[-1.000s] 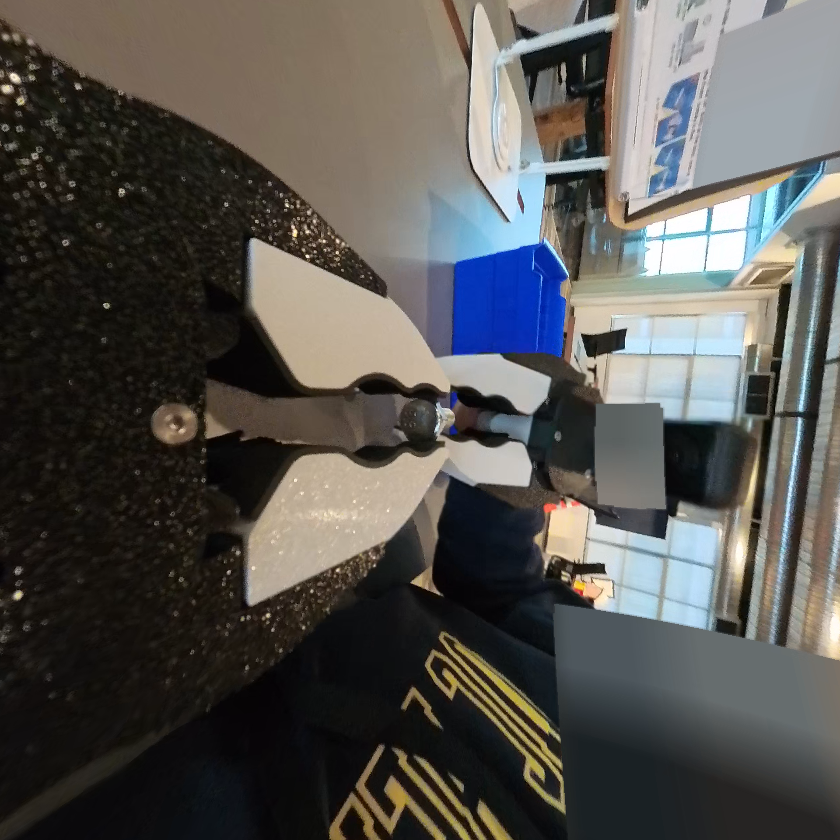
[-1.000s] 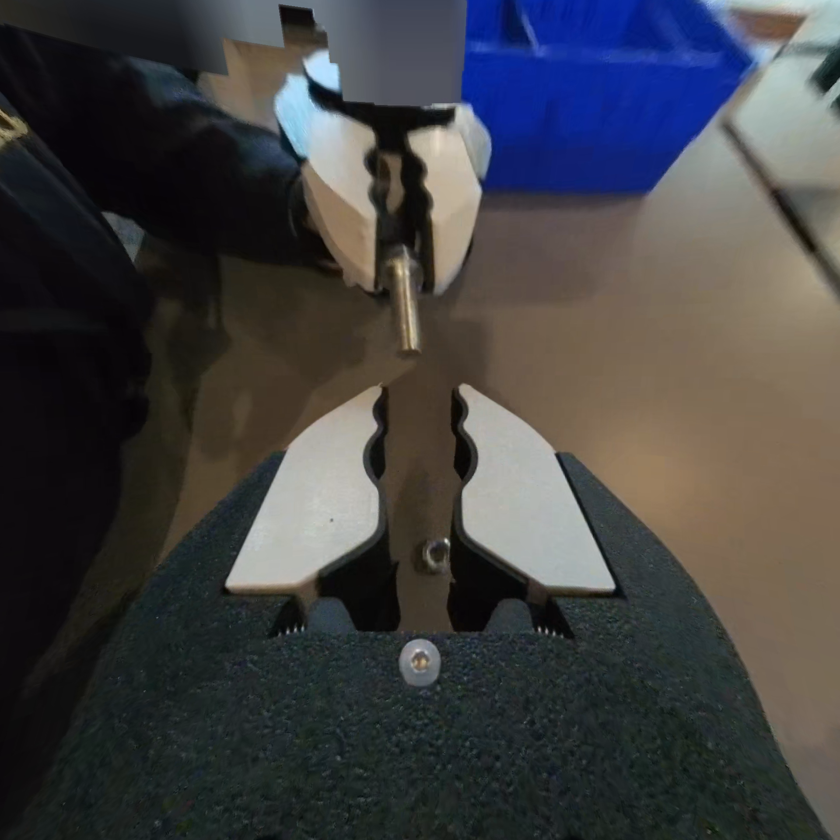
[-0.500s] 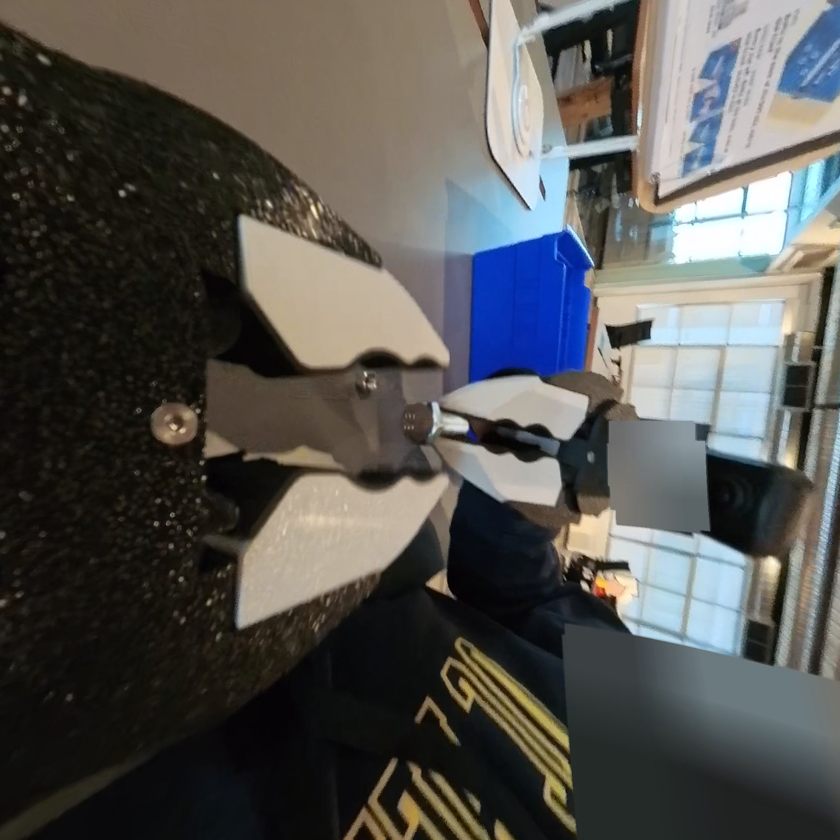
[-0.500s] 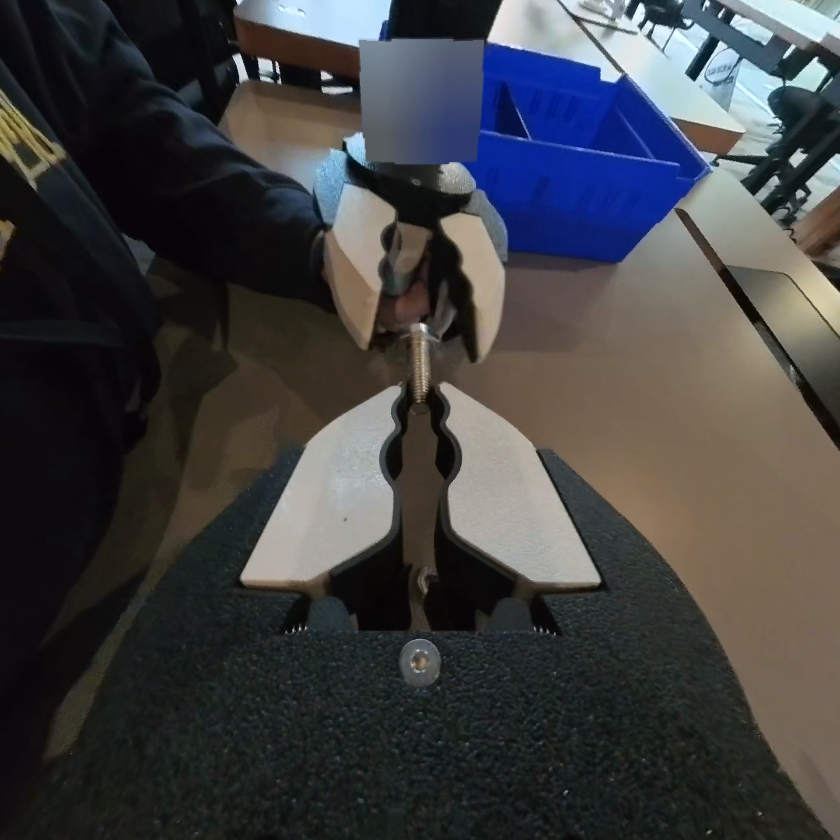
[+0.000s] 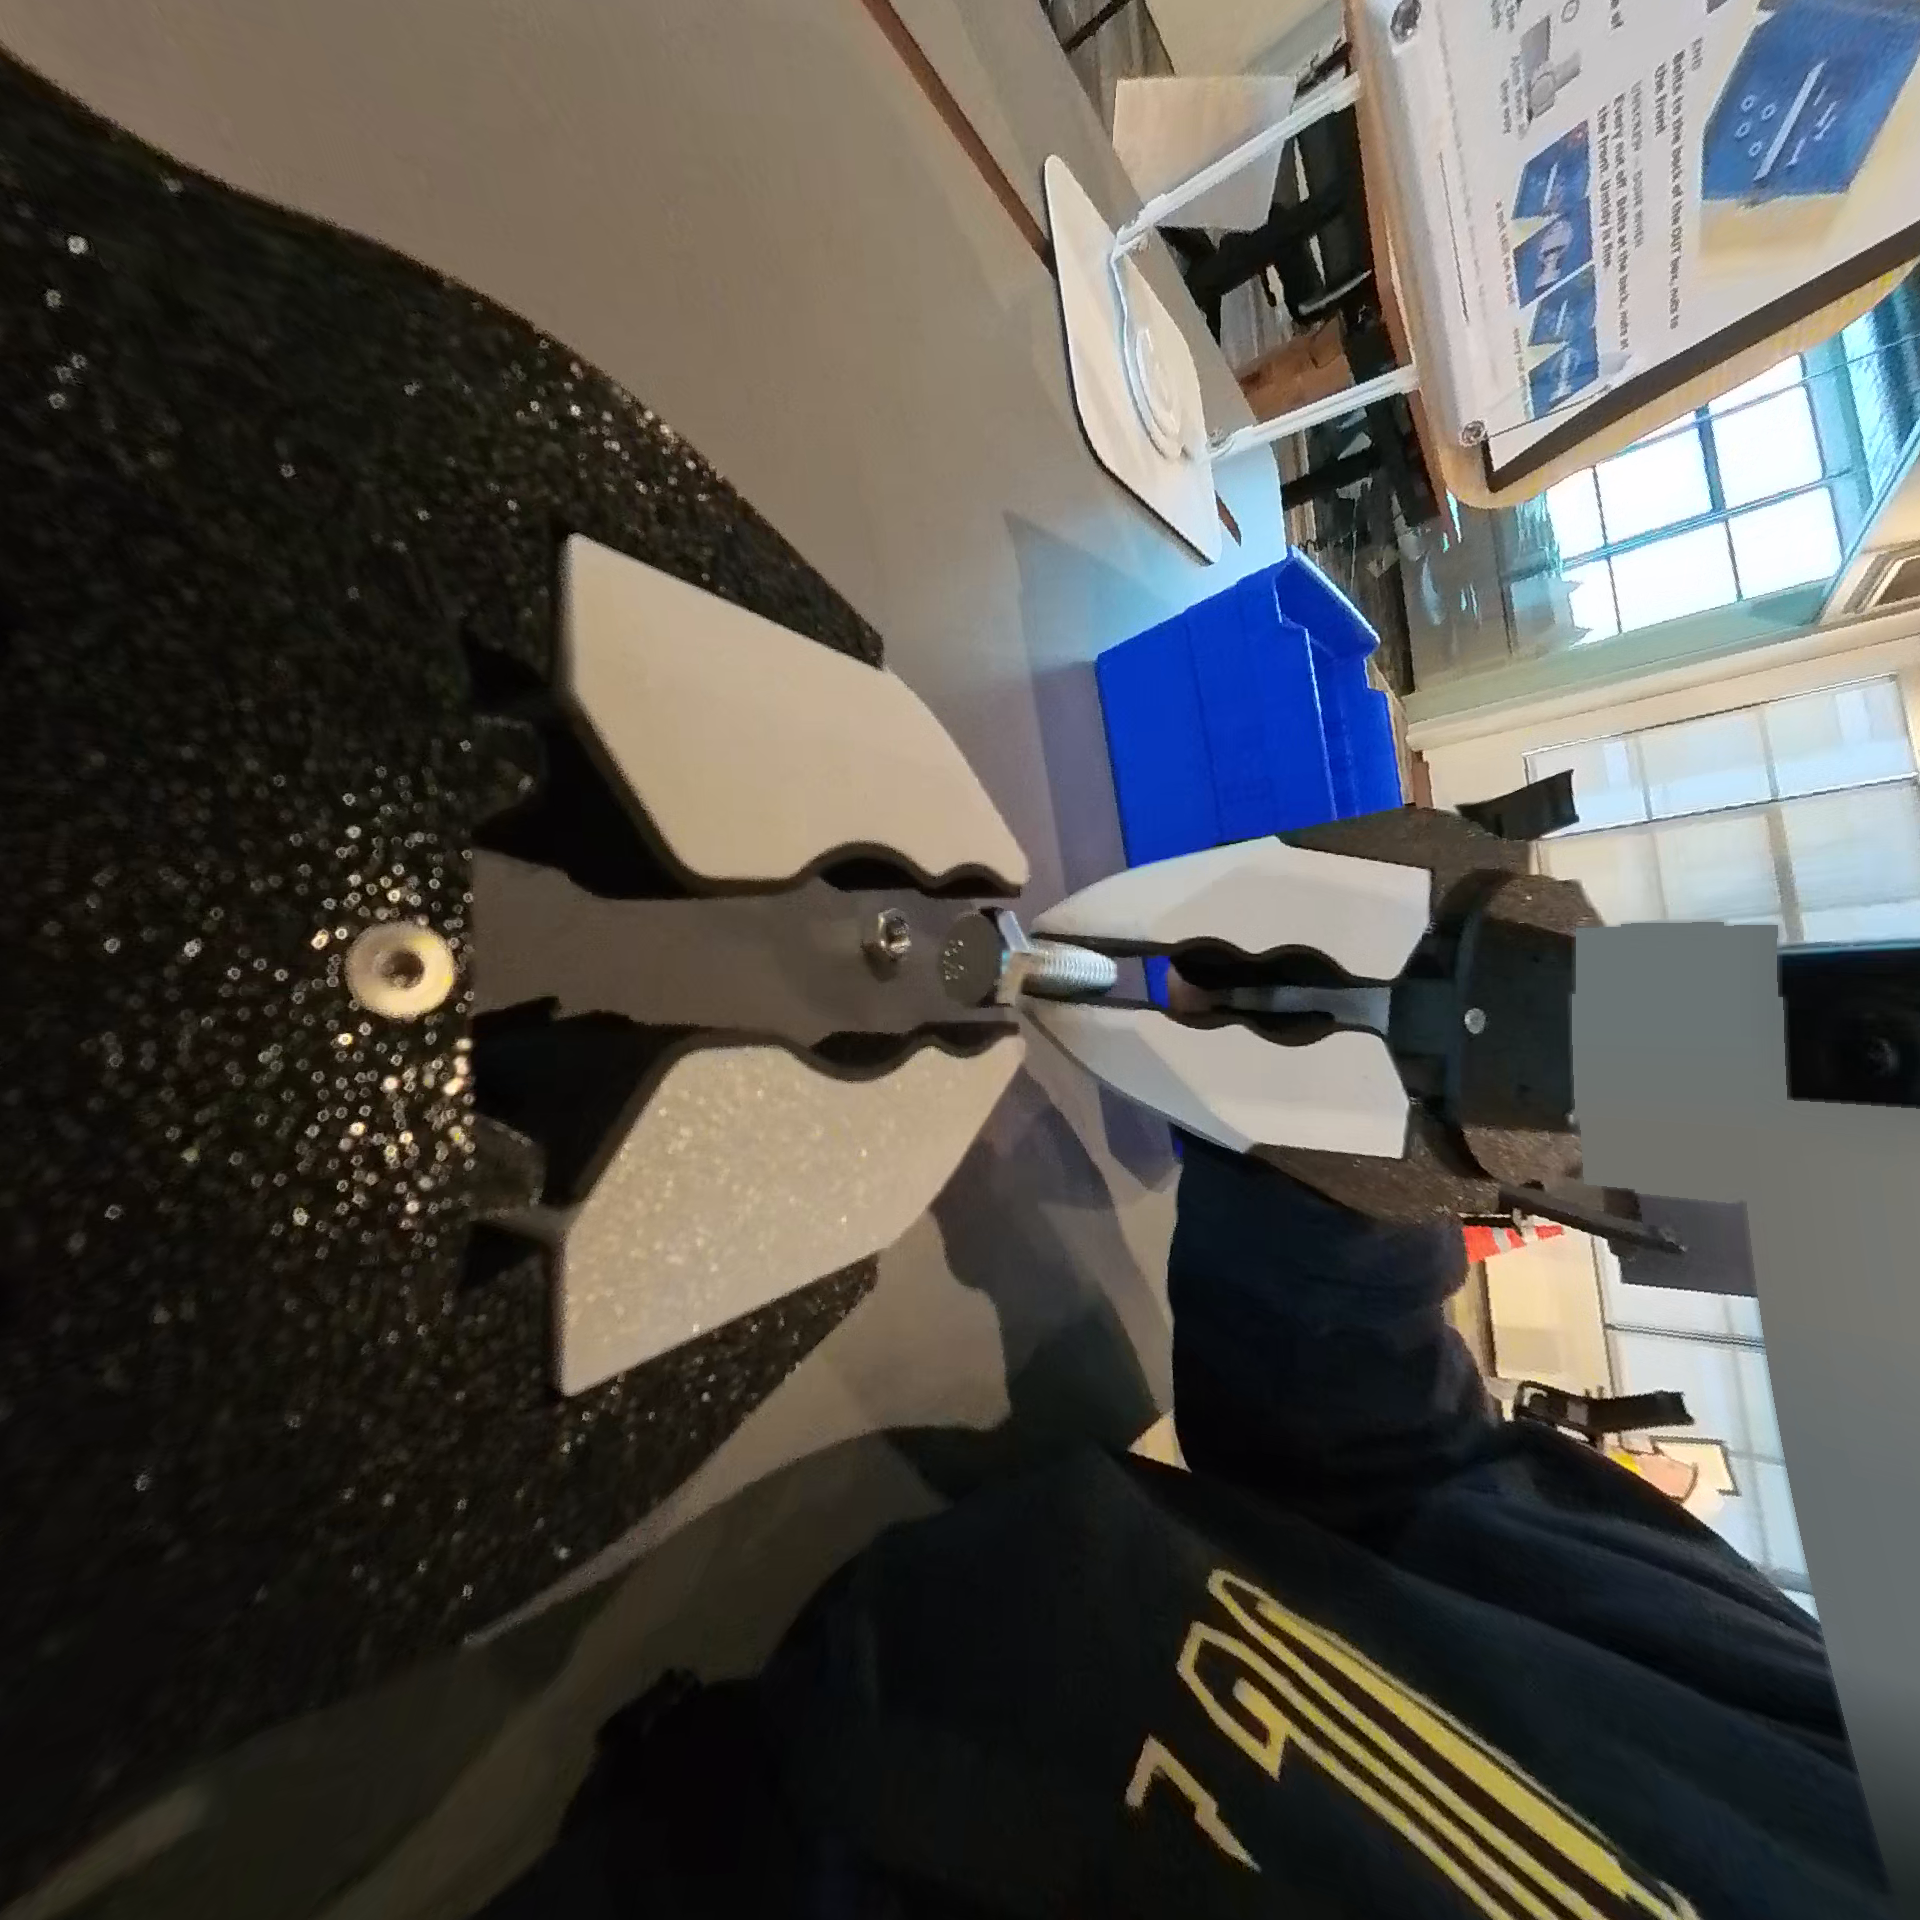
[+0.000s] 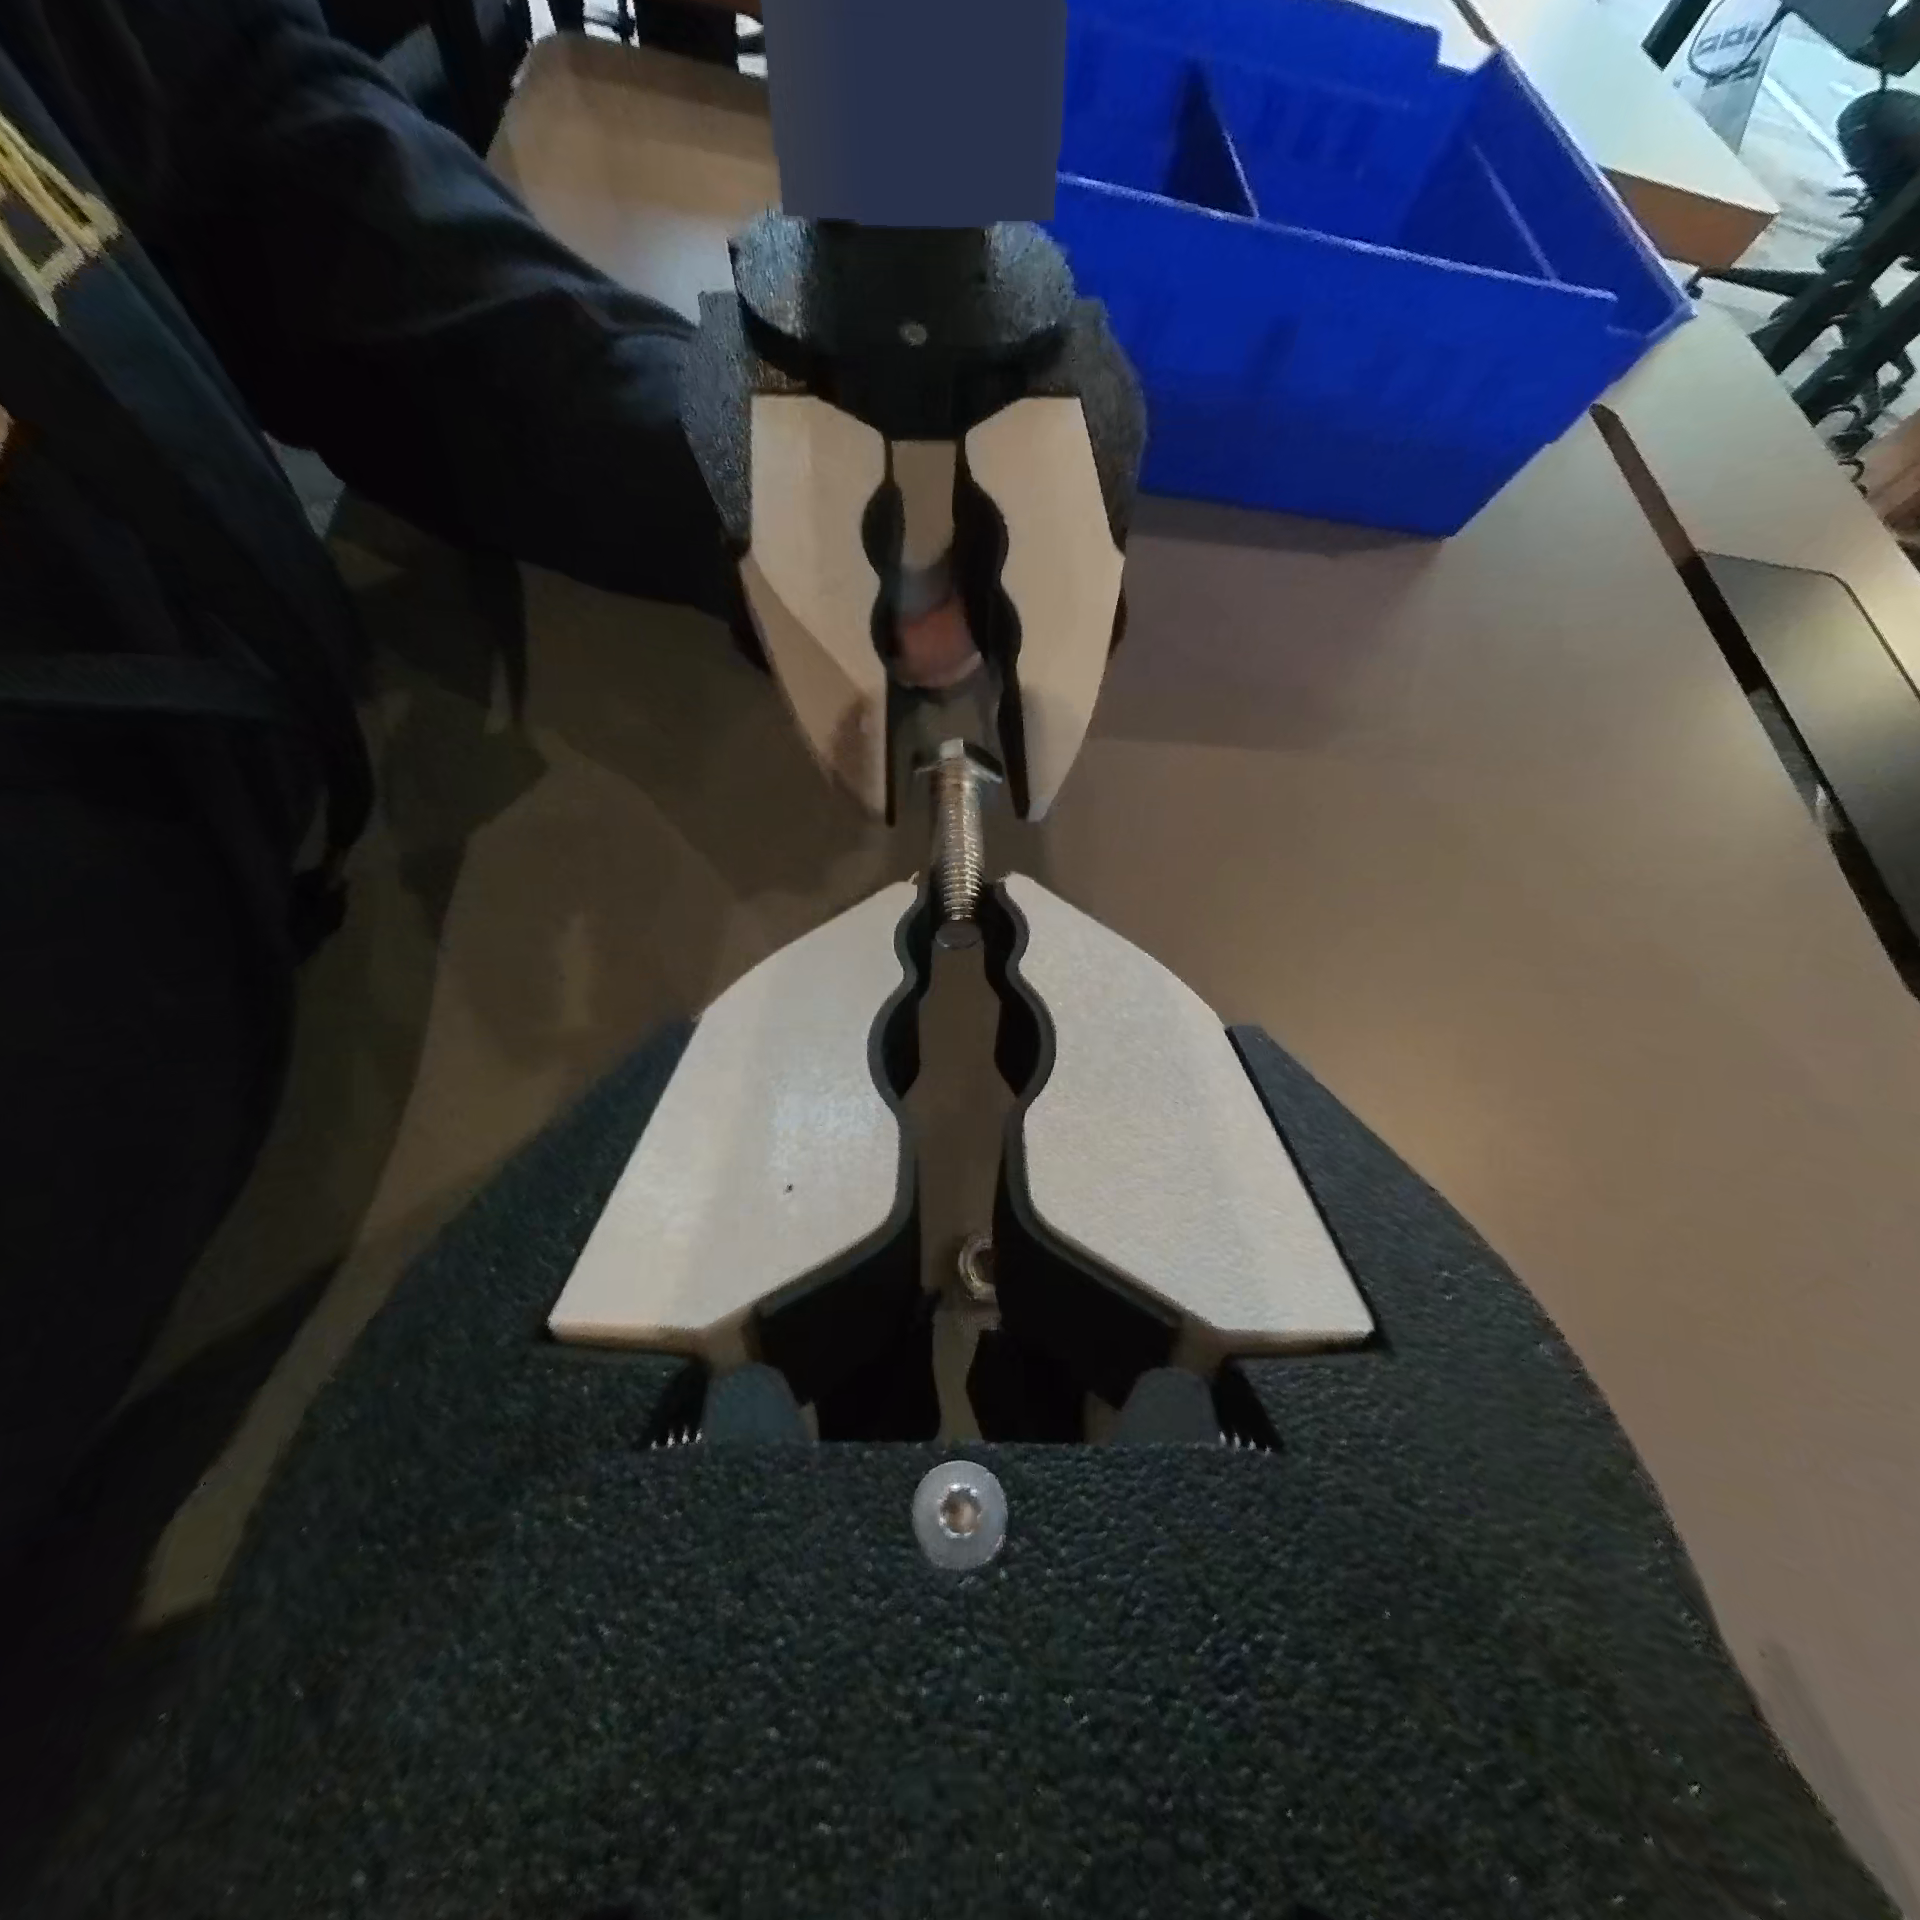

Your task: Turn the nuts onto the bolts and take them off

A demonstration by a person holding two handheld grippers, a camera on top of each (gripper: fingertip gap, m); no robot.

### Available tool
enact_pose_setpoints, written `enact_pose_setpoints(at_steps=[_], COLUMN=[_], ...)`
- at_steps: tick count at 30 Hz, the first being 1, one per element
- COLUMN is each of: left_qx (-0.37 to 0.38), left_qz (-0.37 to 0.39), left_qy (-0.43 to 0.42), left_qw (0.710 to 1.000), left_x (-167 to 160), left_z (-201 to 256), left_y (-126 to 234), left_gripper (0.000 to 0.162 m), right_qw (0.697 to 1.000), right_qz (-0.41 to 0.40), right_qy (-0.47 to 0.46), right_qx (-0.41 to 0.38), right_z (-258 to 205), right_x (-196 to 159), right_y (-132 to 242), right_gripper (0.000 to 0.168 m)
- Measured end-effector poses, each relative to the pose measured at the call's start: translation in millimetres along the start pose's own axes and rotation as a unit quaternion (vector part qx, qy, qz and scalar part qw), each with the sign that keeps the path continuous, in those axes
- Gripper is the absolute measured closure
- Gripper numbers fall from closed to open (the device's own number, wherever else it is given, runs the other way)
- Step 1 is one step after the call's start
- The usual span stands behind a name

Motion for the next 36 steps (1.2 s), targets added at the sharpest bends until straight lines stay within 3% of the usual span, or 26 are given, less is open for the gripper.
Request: enact_pose_setpoints(at_steps=[9, 15, 29, 32, 36], left_qx=[0.005, 0.004, 0.018, 0.050, 0.088], left_qz=[-0.004, 0.004, 0.005, -0.002, 0.004], left_qy=[0.000, -0.024, -0.045, -0.046, -0.034], left_qw=[1.000, 1.000, 0.999, 0.998, 0.996], left_x=[-1.4, 0.4, 1.8, 1.1, 4.3], left_z=[-0.4, 2.4, 5.0, -1.7, -11.8], left_y=[-0.7, 0.2, -0.6, 1.6, 7.3], left_gripper=[0.138, 0.136, 0.145, 0.146, 0.146], right_qw=[1.000, 0.993, 0.998, 0.995, 0.958], right_qz=[-0.013, -0.035, -0.013, -0.094, -0.226], right_qy=[0.026, 0.101, 0.049, -0.032, -0.178], right_qx=[-0.008, -0.043, -0.021, -0.020, -0.006], right_z=[-1.7, -6.1, -3.1, 8.9, 12.4], right_x=[0.5, 5.6, 0.1, -21.7, -54.0], right_y=[0.0, 1.9, 6.4, 15.9, 18.8], right_gripper=[0.158, 0.158, 0.158, 0.154, 0.145])
Point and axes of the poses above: each gripper's, where its closed fingertips meet, y back along the fingers, x out of its top, z = x × y across the jaws, the point moved 6 cm from there along y, back along the fingers, and after that the axes turned 12 degrees about x, right-handed, at the moved point
